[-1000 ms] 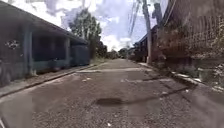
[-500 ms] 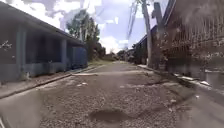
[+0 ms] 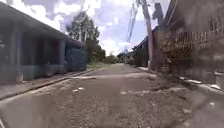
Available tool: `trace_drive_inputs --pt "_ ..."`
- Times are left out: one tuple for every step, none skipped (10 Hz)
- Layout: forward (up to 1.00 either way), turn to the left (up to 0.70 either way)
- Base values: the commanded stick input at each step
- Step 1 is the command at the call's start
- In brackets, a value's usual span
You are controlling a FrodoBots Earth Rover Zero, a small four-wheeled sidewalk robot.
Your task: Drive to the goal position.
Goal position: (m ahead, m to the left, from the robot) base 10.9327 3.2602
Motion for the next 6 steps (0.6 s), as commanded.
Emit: trace_drive_inputs --pt "0.70 0.00" --pt "0.70 0.00" --pt "0.70 0.00" --pt "0.70 0.00" --pt "0.70 0.00" --pt "0.70 0.00"
